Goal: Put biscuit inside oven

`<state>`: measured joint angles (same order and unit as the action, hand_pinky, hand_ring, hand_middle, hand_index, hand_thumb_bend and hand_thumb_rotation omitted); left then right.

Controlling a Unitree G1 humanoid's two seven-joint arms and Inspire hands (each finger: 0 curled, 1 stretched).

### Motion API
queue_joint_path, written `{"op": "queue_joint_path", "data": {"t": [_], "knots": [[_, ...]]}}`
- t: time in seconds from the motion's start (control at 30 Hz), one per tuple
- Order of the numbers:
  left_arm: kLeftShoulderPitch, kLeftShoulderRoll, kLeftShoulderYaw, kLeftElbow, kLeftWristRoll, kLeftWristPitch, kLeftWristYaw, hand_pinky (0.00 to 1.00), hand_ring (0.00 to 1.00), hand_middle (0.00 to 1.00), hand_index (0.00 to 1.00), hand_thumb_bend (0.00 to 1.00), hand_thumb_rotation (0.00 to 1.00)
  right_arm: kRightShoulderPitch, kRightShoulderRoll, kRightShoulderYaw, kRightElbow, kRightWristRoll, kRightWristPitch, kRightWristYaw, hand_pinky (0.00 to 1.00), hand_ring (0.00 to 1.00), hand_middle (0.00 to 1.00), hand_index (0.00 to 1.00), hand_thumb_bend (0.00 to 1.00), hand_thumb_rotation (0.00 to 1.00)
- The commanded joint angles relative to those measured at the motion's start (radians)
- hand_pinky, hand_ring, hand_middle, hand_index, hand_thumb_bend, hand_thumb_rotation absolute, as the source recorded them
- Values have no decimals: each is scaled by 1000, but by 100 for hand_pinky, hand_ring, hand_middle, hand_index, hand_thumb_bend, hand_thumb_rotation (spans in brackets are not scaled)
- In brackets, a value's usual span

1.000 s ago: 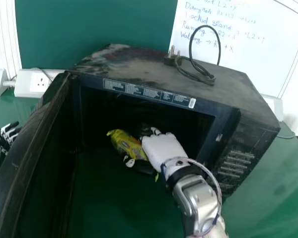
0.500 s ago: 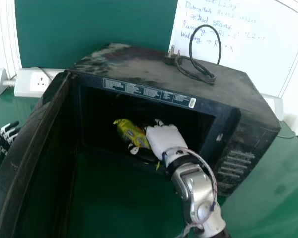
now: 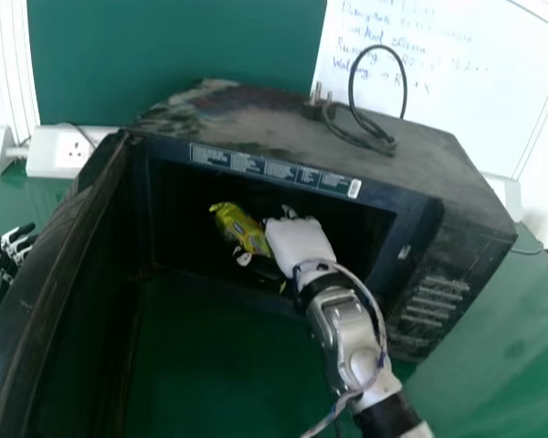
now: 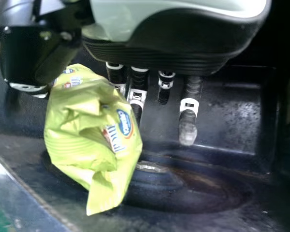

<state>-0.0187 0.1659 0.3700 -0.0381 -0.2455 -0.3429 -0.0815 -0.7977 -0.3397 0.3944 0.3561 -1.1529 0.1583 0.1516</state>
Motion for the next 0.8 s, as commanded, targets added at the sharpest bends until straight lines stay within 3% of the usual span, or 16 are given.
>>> {"op": "queue_joint_path", "data": {"t": [0.0, 0.1, 0.33, 0.77], "knots": [[10, 2, 0, -11, 7, 3, 5, 63, 68, 69, 73, 51, 52, -46, 14, 19, 43, 13, -3, -30, 18, 27, 47, 49, 53, 0], [12, 2, 0, -15, 6, 5, 5, 63, 69, 70, 73, 51, 52, -75, 24, 33, 104, 34, -7, -72, 22, 31, 41, 52, 52, 0], [15, 1, 1, -15, 9, 4, 6, 64, 69, 70, 73, 51, 53, -150, 51, 66, 268, 71, -8, -175, 25, 32, 41, 52, 52, 0], [19, -3, 1, -23, 6, 7, 11, 64, 68, 69, 73, 52, 52, -279, 82, 131, 543, 130, -35, -311, 32, 38, 47, 54, 51, 0]]}}
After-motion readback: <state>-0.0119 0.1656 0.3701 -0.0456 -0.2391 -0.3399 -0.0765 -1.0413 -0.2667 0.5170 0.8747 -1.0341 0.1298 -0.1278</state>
